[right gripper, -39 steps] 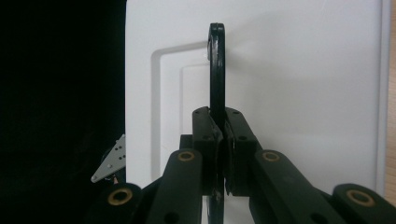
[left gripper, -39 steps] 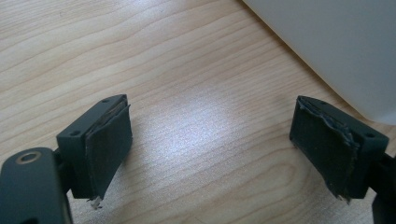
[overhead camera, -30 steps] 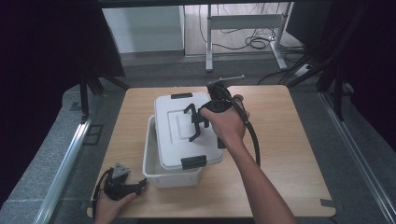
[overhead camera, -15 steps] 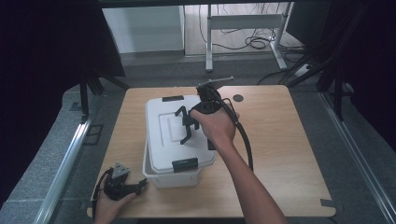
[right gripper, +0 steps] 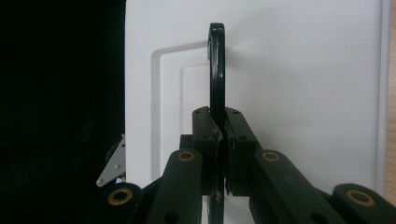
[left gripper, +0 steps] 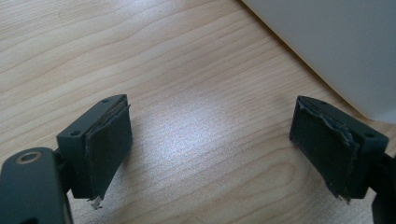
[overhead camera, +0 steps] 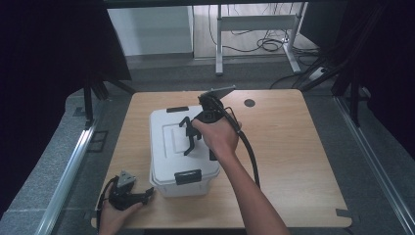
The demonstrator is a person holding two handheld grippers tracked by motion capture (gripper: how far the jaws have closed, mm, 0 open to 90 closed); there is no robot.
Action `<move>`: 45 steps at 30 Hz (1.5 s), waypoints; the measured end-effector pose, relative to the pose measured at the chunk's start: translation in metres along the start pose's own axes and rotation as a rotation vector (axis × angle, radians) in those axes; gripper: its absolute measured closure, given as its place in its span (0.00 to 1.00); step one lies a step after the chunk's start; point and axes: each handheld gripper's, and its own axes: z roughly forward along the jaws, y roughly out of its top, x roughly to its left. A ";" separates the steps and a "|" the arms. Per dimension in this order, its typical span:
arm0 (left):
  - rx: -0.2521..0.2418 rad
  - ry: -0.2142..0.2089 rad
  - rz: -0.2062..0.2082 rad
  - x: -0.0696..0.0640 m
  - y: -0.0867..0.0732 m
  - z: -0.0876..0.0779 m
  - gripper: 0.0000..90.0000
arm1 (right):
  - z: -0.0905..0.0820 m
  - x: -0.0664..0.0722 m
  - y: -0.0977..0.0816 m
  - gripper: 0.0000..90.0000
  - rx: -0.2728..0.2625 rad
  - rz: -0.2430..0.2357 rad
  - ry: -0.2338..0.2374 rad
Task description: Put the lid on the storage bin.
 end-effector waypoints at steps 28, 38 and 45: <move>0.000 -0.003 0.003 0.000 0.000 0.000 0.14 | 0.028 -0.005 -0.001 0.94 0.008 0.120 -0.026; 0.000 -0.003 0.004 0.000 0.000 0.000 0.14 | 0.034 -0.006 0.000 0.94 0.013 0.121 -0.023; 0.000 -0.002 0.004 0.000 0.000 0.000 0.14 | 0.035 -0.006 -0.001 0.94 0.008 0.132 -0.028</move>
